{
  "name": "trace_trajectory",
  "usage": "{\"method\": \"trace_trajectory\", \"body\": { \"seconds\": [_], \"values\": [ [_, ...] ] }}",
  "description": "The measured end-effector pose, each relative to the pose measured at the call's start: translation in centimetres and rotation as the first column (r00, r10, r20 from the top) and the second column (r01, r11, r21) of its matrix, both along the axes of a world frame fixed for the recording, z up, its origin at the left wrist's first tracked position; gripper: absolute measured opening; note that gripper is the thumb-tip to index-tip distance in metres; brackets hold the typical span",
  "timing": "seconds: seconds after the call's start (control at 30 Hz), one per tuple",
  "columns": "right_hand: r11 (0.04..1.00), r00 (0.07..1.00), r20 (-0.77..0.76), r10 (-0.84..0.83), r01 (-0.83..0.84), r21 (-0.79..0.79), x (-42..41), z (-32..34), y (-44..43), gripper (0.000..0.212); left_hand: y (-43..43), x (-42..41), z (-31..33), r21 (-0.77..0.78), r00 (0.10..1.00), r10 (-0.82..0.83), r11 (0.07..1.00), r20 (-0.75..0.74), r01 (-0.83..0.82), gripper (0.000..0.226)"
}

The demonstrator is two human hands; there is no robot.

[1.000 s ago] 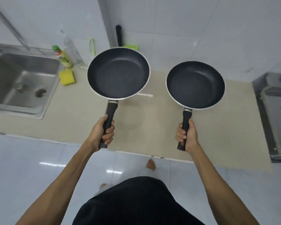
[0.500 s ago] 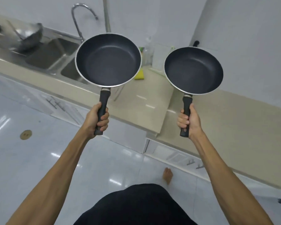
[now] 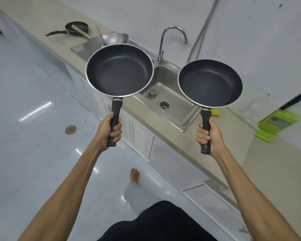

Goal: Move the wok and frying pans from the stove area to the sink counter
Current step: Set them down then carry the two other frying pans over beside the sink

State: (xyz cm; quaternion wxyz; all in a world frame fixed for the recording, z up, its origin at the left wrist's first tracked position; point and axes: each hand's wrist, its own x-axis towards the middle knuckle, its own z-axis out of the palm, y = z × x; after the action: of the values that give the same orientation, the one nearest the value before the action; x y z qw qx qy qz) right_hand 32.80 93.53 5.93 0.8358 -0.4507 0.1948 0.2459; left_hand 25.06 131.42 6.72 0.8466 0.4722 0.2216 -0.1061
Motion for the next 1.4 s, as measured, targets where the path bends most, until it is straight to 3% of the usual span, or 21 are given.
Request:
{"method": "trace_trajectory", "body": {
  "seconds": [0.33, 0.6, 0.8, 1.1, 1.4],
  "values": [
    [0.981, 0.981, -0.021, 0.193, -0.193, -0.026, 19.2, -0.9, 19.8, 0.061, 18.1, 12.3, -0.4, 0.153, 0.984, 0.151, 0.979, -0.099, -0.135, 0.041],
    [0.955, 0.956, -0.002, 0.293, -0.292, -0.049, 30.9, -0.1, 34.6, 0.06, 31.1, 19.5, -0.4, 0.101, 0.953, 0.29, 0.954, -0.088, -0.281, 0.039],
    [0.938, 0.943, -0.012, 0.331, -0.331, -0.1, 36.0, -0.6, 47.8, 0.059, 43.4, 23.6, -1.5, 0.08, 0.946, 0.311, 0.949, -0.093, -0.304, 0.04],
    [0.954, 0.954, -0.059, 0.295, -0.297, -0.032, 41.3, -1.5, 71.5, 0.059, 66.0, 29.1, -1.4, 0.168, 0.955, 0.268, 0.954, -0.125, -0.246, 0.043],
    [0.944, 0.938, -0.106, 0.329, -0.33, 0.015, 47.9, -3.2, 86.7, 0.056, 80.9, 34.0, -3.5, 0.187, 0.949, 0.265, 0.954, -0.169, -0.233, 0.044]
  ]
}}
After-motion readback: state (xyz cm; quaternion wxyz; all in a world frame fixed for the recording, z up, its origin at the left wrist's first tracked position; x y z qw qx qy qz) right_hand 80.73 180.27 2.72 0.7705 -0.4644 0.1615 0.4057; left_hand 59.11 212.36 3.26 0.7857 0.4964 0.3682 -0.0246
